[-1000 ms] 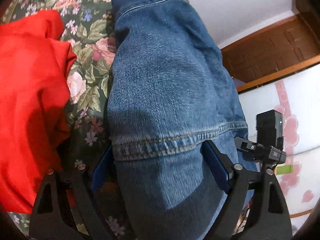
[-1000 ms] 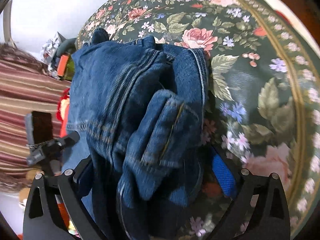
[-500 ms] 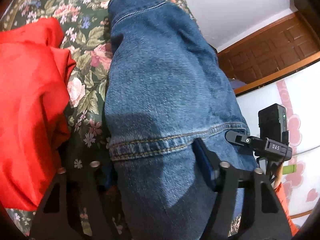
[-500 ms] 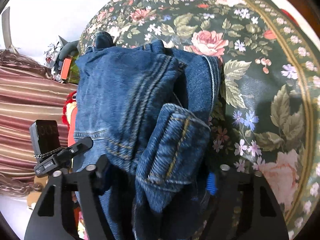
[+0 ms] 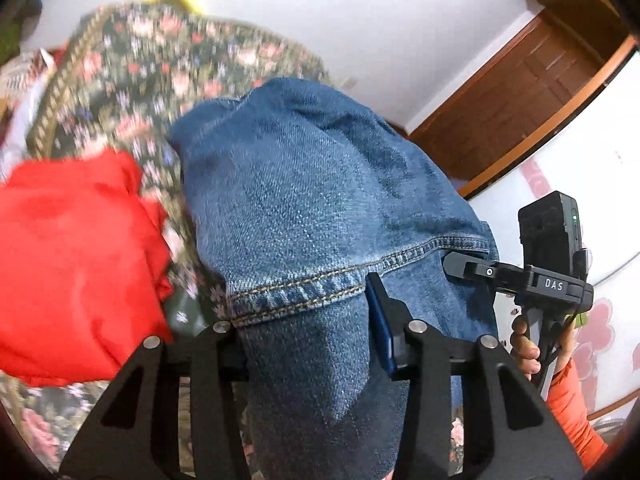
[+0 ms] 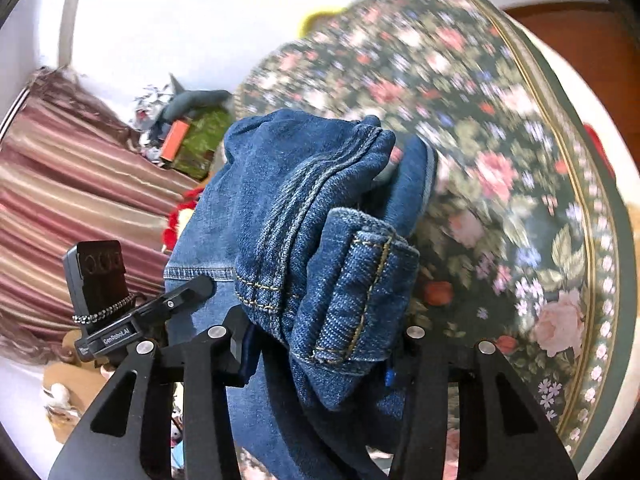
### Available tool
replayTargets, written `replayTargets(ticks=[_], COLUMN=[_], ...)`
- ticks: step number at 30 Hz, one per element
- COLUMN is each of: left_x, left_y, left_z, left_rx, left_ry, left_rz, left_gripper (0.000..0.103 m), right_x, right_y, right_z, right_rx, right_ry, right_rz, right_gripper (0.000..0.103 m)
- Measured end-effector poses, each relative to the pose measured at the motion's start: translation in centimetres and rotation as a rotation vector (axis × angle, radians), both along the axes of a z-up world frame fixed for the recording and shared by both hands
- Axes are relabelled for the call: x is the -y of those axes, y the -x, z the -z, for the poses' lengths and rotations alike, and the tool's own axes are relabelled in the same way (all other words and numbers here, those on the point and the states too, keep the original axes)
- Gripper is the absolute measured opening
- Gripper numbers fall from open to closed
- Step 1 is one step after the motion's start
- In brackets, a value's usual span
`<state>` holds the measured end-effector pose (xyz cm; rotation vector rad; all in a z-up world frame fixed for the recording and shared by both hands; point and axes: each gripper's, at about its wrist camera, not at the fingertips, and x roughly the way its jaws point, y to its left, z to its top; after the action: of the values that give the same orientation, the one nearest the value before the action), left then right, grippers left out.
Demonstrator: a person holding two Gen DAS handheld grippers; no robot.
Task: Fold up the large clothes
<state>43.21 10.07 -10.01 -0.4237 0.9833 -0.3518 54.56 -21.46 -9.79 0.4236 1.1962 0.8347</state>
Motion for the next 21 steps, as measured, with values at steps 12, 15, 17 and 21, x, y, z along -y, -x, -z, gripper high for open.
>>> replayTargets(ticks=[12,15,17,21], left_x=[-9.5,-13.1,-15.3,-19.0], left_y=[3.5,3.5,3.7,3.6], left_z=[-7.1,-7.0,-6.7,-5.3], left_rx=[0.154,0.156,0.151,0.117], left_ry=[-0.033,-0.030,-0.037,-0.074], left_rz=[-0.104,-0.147,-0.175,-0.215], left_gripper=[0.044,0.044,0.044,0.044], right_x=[-9.3,-12.4,-14.7,-18.7], right_y=[1.2,0.9,0.6,0.1], right_z=[-6.4,-6.1,-5.4,-3.2], right_rx=[0.113,0.110,0.098,0.051], right_ry=[-0.041,-0.053,-0.056,-0.053], right_rz=[-0.064,-0.084,-0.096,-0.120], right_gripper=[0.042,0.042,0.042,0.042])
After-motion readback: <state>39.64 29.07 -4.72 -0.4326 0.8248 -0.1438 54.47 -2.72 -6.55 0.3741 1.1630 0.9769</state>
